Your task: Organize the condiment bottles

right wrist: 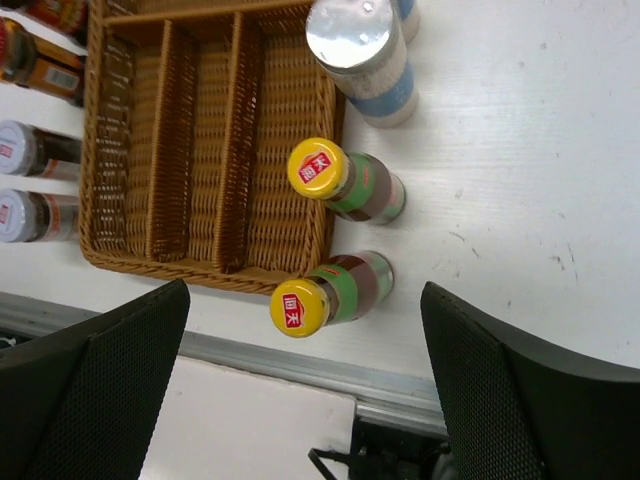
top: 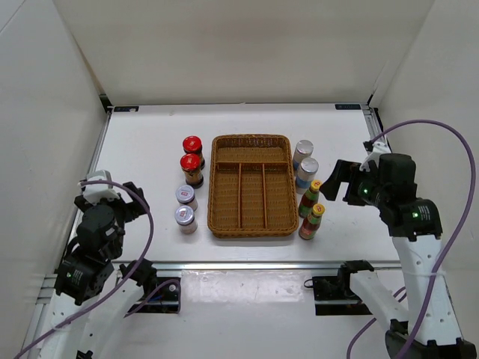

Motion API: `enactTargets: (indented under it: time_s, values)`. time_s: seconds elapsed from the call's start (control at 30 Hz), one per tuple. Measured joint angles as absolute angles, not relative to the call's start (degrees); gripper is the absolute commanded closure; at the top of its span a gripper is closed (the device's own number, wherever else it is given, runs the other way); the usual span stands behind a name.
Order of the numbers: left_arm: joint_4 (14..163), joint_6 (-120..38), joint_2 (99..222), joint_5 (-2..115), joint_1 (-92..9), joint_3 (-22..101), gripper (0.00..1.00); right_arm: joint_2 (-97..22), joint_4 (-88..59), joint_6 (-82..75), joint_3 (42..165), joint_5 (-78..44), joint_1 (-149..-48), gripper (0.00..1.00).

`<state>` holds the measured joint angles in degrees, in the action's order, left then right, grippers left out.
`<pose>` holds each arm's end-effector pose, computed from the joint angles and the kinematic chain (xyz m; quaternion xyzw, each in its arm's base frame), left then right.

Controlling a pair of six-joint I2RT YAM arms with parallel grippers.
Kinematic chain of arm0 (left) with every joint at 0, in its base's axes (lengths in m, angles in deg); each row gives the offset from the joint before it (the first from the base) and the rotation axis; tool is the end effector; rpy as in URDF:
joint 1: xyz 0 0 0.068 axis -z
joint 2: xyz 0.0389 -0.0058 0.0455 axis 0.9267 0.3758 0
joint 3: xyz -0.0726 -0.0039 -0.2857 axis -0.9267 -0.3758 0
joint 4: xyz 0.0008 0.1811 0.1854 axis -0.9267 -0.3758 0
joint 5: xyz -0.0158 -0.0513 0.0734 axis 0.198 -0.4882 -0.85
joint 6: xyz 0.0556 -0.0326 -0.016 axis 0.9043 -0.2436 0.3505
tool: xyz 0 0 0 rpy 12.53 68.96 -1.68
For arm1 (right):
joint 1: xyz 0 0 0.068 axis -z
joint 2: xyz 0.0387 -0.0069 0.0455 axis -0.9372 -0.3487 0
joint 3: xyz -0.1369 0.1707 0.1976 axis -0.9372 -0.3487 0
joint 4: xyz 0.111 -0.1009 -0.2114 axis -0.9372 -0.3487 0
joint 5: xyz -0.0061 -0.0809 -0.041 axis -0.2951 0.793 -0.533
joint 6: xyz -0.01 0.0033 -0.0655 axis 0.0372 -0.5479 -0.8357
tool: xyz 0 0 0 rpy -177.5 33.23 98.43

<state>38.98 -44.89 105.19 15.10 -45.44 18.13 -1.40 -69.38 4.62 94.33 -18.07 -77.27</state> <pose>0.0483 0.0112 0.3549 -0.1228 0.7761 0.0301 0.6178 0.1233 0.0250 0.3892 0.0174 0.8818 0.1593 0.4437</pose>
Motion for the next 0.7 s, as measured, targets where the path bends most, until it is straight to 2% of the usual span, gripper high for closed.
enactTargets:
  time_s: [0.33,0.47,0.5,0.7]
  values:
    - [39.3,-45.3,107.2,15.8,-44.8,17.2,0.00,-9.6,-73.0,10.6,96.0,-13.8,-78.5,0.01]
    - [39.3,-45.3,107.3,15.8,-44.8,17.2,0.00,-7.1,-72.6,15.1,91.9,-13.1,-82.3,0.01]
    - [39.3,-45.3,107.3,15.8,-44.8,17.2,0.00,-5.7,-72.5,16.4,90.6,-12.5,-84.1,0.04]
    - [39.3,-45.4,108.1,15.8,-44.8,17.2,0.00,-4.1,-71.7,19.3,89.7,-8.3,-91.7,0.03]
